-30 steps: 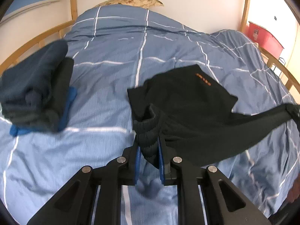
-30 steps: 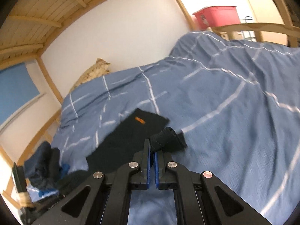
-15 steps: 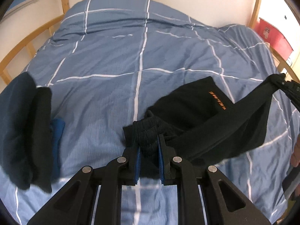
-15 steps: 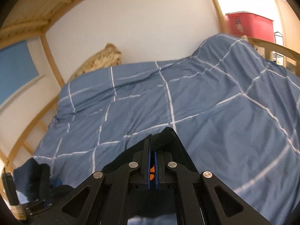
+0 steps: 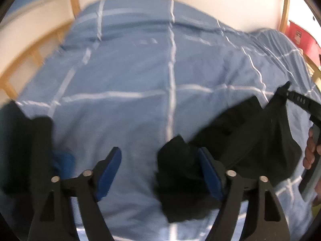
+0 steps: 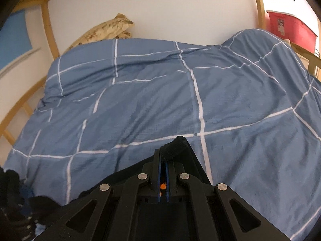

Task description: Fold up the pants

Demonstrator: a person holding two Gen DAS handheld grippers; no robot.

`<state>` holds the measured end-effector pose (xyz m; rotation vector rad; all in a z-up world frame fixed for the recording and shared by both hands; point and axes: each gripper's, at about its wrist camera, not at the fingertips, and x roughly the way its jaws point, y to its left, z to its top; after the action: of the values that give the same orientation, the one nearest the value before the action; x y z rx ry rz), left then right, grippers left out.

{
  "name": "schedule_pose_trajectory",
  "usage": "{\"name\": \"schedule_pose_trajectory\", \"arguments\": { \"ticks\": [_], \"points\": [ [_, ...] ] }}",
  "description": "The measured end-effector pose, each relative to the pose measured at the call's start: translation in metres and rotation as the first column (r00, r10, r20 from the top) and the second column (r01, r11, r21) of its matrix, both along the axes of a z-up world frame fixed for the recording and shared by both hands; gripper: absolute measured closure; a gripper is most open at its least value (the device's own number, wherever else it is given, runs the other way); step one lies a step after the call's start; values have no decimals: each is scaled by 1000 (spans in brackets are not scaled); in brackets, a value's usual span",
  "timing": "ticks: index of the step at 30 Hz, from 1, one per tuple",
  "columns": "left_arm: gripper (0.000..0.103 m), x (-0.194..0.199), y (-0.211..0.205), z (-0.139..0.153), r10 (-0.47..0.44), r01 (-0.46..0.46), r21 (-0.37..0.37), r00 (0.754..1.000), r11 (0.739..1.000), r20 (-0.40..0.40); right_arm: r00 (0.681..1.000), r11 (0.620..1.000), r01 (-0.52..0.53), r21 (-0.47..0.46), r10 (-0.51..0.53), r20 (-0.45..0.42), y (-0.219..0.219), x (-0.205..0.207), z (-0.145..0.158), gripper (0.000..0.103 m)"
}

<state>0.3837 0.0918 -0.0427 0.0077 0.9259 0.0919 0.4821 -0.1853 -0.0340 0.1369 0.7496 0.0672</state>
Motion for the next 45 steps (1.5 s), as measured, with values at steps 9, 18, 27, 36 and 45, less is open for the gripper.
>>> {"name": "schedule_pose_trajectory", "arguments": {
  "ticks": [9, 18, 27, 36, 45],
  "points": [
    [20, -17, 11, 26, -57, 45, 131, 995, 990, 87, 996, 995, -15, -94, 23, 85, 13, -30, 18, 54],
    [20, -72, -6, -11, -71, 69, 29, 994, 997, 81, 987, 989, 11, -150, 14, 162, -8, -117, 17, 48],
    [20, -129, -52, -35, -105, 105, 4, 987, 994, 125, 991, 1000, -5, -11, 7, 133, -56, -189, -29, 46],
    [20, -86, -95, -5, -379, 365, 107, 905, 925, 191, 992, 989, 59, 138, -74, 106, -86, -191, -37, 46],
    [29, 49, -171, 27, -669, 644, 187, 729, 742, 145, 869, 759, 400, 514, -491, 49, -101, -167, -26, 46]
  ]
}}
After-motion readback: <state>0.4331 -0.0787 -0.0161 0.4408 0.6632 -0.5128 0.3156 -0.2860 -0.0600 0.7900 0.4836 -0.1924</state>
